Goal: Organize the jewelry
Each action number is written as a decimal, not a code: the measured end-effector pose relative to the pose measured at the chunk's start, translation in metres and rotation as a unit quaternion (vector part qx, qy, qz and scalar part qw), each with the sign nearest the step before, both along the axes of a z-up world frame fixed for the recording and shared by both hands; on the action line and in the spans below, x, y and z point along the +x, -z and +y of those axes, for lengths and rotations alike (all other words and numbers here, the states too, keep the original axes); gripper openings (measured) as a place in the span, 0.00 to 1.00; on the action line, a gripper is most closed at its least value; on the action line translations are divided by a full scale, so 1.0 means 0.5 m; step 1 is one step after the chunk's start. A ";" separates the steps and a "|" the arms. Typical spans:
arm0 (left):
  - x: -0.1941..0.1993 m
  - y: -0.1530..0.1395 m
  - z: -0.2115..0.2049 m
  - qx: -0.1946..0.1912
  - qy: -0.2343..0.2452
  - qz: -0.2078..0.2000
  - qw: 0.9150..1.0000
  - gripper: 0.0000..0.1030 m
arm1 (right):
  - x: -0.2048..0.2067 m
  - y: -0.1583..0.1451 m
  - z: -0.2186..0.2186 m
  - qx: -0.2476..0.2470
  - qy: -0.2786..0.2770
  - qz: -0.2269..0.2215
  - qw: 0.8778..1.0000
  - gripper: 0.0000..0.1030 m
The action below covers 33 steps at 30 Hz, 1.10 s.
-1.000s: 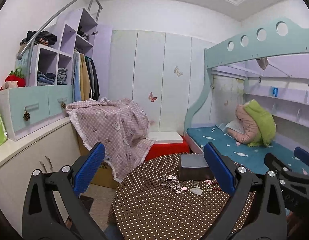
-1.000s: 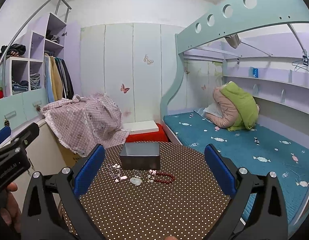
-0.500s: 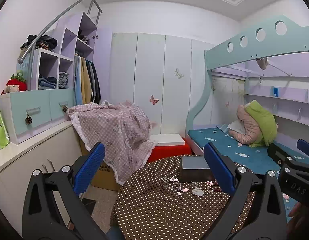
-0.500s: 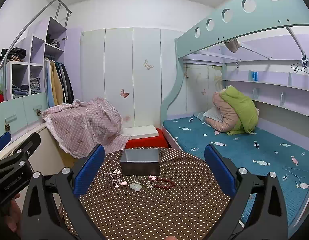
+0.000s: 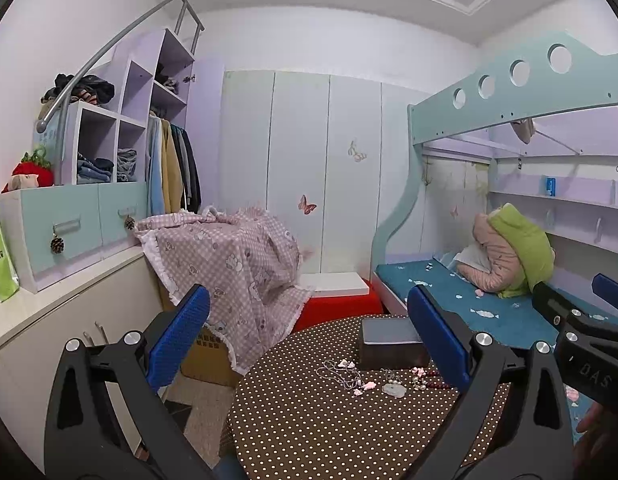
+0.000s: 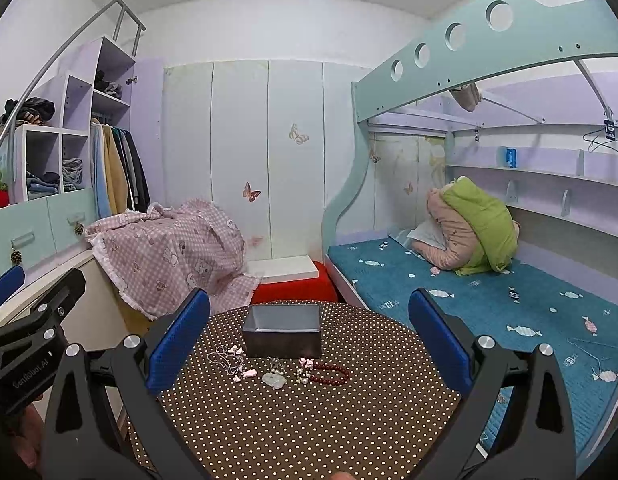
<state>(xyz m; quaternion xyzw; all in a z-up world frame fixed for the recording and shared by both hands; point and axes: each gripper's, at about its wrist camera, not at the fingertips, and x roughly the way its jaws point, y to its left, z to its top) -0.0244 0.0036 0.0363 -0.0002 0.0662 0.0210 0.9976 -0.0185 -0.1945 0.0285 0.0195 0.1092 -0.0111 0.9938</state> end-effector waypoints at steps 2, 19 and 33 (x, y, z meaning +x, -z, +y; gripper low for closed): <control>-0.001 0.001 0.000 0.000 0.001 0.000 1.000 0.95 | 0.000 -0.001 0.001 0.001 -0.002 0.000 1.000 0.93; 0.012 0.007 0.001 -0.001 0.000 0.006 1.000 0.95 | 0.022 -0.004 0.007 -0.009 -0.005 0.006 1.000 0.93; 0.209 0.143 0.003 0.018 -0.026 0.135 0.990 0.95 | 0.185 0.109 -0.038 -0.006 0.003 0.107 0.994 0.93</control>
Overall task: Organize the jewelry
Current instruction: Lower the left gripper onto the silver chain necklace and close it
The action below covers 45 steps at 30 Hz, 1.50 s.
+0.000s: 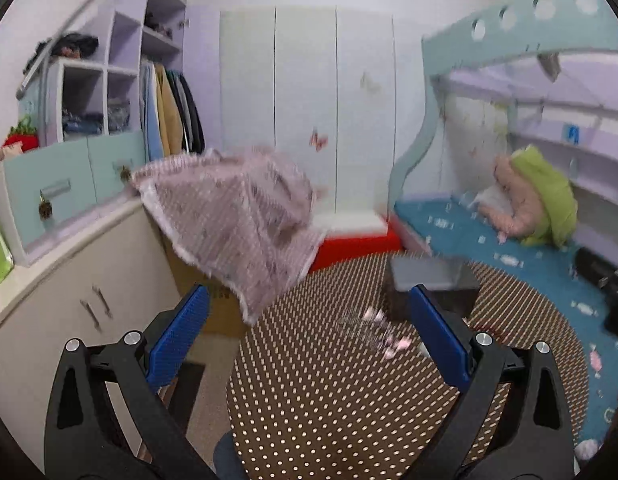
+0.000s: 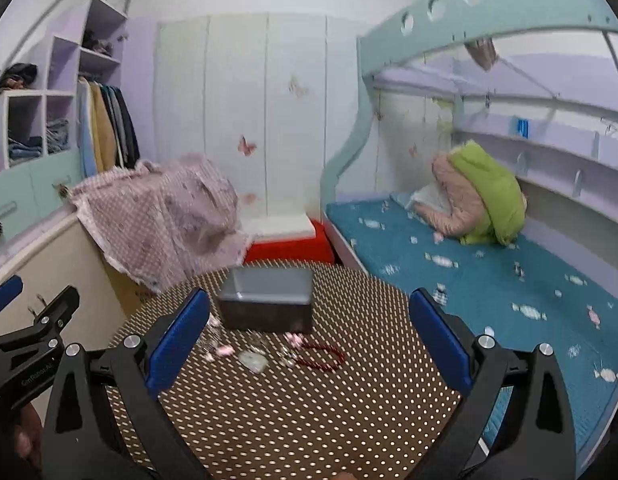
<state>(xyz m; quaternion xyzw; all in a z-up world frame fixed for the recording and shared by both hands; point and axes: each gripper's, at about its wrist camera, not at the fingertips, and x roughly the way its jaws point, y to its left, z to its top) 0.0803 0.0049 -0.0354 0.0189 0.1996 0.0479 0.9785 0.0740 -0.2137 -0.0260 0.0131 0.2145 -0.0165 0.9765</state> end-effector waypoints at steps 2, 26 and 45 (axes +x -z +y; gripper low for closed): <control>0.040 0.035 0.000 0.001 -0.004 0.030 1.000 0.95 | 0.026 0.026 -0.015 0.005 0.002 0.024 1.000 0.93; 0.414 0.278 -0.057 0.000 0.033 0.247 0.968 0.95 | 0.218 0.217 -0.088 0.030 0.000 0.223 0.974 0.93; 0.420 0.275 -0.019 -0.094 0.120 0.257 0.954 0.10 | 0.257 0.222 -0.080 0.040 -0.023 0.237 0.971 0.93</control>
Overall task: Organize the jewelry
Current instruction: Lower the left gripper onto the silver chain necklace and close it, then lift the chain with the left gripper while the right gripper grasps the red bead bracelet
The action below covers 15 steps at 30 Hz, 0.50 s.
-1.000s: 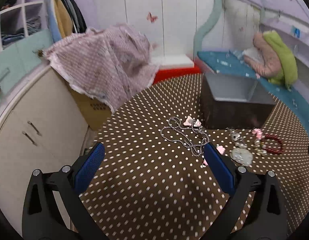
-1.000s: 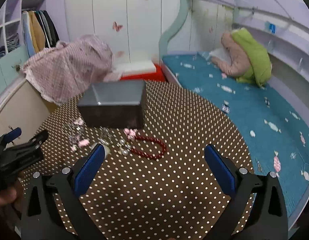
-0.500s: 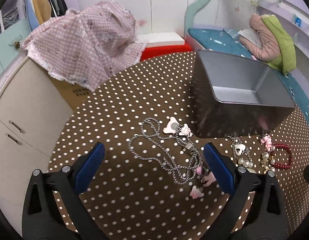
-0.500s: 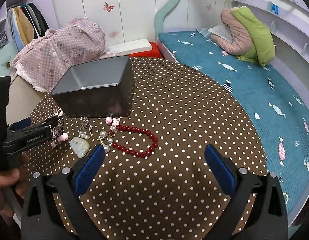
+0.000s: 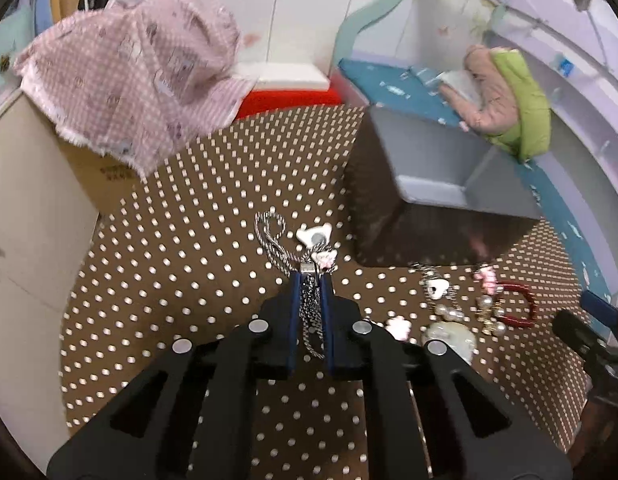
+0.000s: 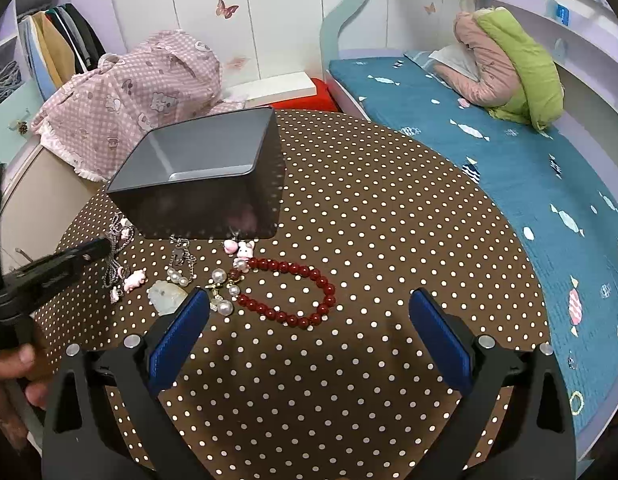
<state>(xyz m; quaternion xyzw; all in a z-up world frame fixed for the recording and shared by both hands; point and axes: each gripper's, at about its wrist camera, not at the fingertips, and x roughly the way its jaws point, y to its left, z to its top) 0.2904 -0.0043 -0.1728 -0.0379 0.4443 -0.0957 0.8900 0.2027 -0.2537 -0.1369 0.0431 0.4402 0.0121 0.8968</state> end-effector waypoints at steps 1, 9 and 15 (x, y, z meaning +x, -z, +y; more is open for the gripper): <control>-0.007 -0.012 0.001 -0.003 0.005 -0.008 1.000 0.10 | -0.001 -0.001 -0.001 0.000 0.000 0.000 1.000 0.93; -0.049 -0.122 0.016 -0.033 0.026 -0.067 0.997 0.10 | -0.005 -0.010 -0.008 -0.004 0.003 -0.003 1.000 0.93; -0.103 -0.187 0.009 -0.039 0.039 -0.105 0.993 0.10 | 0.000 0.001 -0.020 -0.008 0.004 0.008 1.000 0.93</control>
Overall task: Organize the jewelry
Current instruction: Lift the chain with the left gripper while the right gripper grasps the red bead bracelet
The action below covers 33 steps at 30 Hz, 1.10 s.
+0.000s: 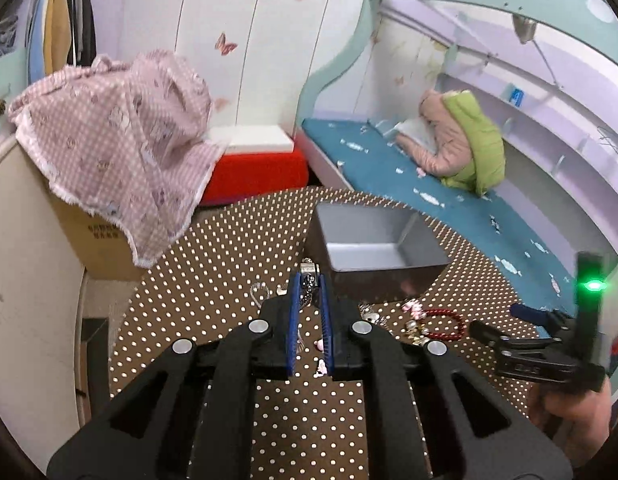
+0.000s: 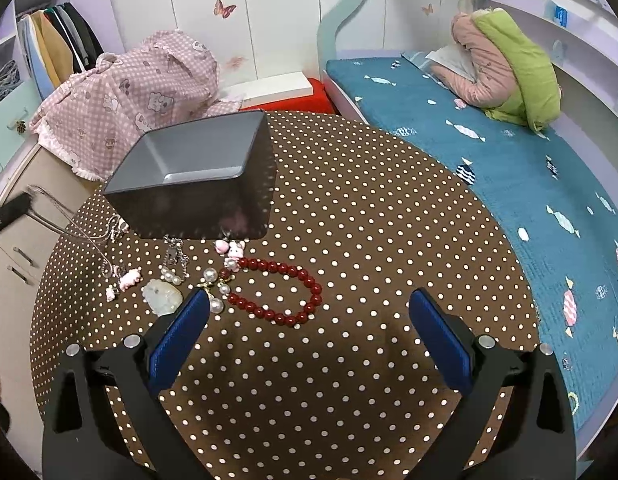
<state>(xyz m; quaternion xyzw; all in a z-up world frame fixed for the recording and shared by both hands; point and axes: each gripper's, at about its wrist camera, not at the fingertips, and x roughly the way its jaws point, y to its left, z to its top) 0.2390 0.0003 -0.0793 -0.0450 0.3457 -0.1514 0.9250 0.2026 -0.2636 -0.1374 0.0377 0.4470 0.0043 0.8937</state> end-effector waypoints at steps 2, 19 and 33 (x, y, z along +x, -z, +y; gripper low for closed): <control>-0.019 -0.019 0.002 -0.005 0.001 -0.011 1.000 0.10 | 0.008 0.013 -0.009 -0.005 0.001 0.009 1.000 0.93; -0.090 -0.029 -0.005 -0.019 0.019 -0.021 0.999 0.10 | 0.067 0.067 0.029 -0.051 -0.062 0.034 0.996 0.06; -0.080 -0.134 0.006 -0.032 0.040 -0.081 0.995 0.10 | 0.011 -0.121 0.066 -0.051 -0.118 -0.062 0.990 0.06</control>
